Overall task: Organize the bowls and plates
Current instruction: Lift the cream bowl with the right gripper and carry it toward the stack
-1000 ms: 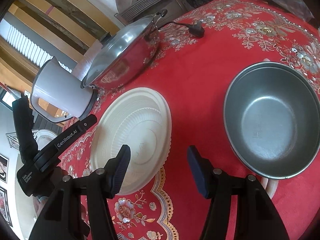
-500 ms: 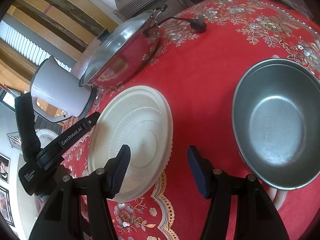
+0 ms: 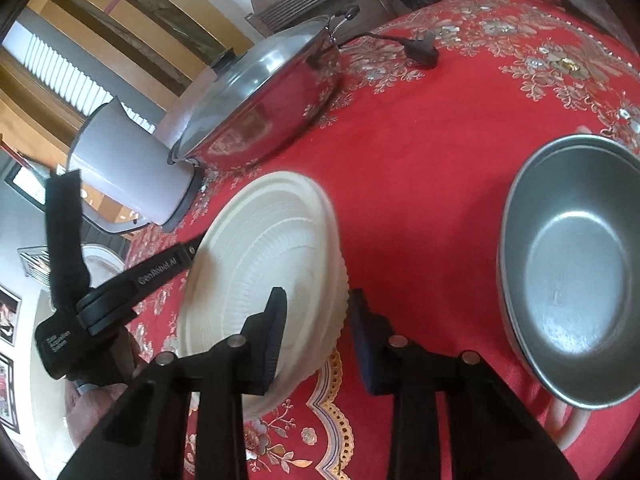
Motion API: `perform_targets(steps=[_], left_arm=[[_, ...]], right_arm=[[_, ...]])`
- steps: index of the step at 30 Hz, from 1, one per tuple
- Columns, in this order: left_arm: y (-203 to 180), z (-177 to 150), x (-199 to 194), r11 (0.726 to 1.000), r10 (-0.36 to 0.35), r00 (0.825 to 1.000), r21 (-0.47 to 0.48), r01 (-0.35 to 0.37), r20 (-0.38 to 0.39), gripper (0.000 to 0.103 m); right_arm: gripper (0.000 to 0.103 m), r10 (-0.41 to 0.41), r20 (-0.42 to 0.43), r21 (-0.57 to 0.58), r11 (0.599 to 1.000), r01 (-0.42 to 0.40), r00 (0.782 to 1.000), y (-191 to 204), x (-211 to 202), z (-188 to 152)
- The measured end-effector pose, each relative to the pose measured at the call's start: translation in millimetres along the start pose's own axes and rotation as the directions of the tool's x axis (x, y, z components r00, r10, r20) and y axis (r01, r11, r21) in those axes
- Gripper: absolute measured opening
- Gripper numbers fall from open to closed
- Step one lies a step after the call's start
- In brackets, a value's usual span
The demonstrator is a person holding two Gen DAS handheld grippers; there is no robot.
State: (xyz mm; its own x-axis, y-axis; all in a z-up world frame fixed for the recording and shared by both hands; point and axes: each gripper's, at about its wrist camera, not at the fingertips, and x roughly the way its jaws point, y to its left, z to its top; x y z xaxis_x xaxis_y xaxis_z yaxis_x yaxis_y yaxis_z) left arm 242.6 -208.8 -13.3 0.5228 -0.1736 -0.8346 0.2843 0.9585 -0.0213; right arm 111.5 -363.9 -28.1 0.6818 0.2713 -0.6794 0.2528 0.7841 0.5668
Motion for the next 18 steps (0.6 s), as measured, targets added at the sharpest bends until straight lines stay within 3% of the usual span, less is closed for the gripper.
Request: perform_targets(steps=[5,11,15,18], left_arm=[[11,-15,-24,0.999,-0.04,0.999,-0.022,0.04,-0.029,0.011],[25,-41,-58,1.0,-0.002,1.0,-0.013,0.002,-0.02,0.011],[37,-62,-64,0.998,-0.067,0.996,-0.015,0.066,-0.063,0.011],[43,-72,-68,0.997,-0.072,0.995,-0.018,0.071,-0.072,0.011]], right_arm=[[0.022,0.049,-0.002,-0.017,0.999,-0.049,0.999,13,-12,-8],[0.02,0.024,-0.023,-0.126,0.992,-0.027,0.999,52,-19,-27],[0.02,0.024,-0.058,-0.116,0.993,-0.031,0.998,47,-15,-37],[0.024,0.012,-0.081,-0.076,0.997,-0.019,0.997,36,-12,-40]])
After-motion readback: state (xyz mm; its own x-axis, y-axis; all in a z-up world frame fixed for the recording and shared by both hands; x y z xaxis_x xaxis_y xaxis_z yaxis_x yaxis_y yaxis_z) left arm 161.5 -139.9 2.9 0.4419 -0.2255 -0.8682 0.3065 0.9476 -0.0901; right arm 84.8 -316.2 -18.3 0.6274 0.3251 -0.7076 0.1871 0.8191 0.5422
